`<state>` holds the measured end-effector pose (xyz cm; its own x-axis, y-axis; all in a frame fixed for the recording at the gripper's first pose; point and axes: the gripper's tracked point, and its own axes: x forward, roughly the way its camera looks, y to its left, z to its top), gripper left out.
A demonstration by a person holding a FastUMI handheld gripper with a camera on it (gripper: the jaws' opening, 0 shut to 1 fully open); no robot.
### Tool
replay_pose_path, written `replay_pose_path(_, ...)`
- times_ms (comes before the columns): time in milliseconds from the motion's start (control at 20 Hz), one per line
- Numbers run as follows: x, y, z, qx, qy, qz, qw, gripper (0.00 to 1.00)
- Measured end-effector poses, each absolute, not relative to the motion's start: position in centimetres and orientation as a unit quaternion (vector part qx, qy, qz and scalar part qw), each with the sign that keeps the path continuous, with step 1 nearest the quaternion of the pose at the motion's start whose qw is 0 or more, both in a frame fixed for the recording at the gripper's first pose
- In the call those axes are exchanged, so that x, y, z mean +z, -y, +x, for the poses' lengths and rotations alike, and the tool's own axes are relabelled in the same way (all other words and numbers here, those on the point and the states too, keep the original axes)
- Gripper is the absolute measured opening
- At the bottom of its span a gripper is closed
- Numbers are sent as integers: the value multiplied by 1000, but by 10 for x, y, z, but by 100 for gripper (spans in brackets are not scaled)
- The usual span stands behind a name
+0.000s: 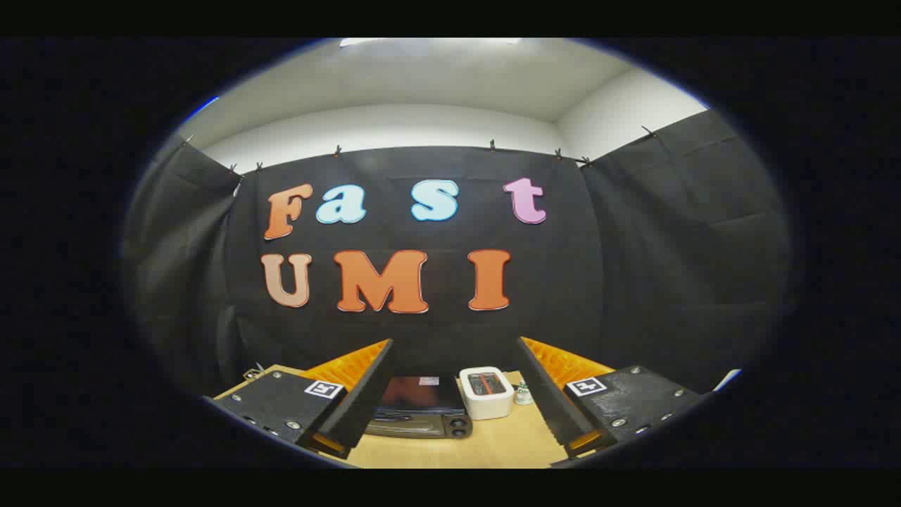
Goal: Open the toaster oven, put the food inside, and close the toaster oven door.
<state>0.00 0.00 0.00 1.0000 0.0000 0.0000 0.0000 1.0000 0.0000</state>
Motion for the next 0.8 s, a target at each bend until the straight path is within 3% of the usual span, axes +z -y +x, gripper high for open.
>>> replay_pose_path(500,-14,7,-17,-60,-22,-11,998,99)
replay_pose_path(800,-21,-8,-10,-49,-28,-13,998,99)
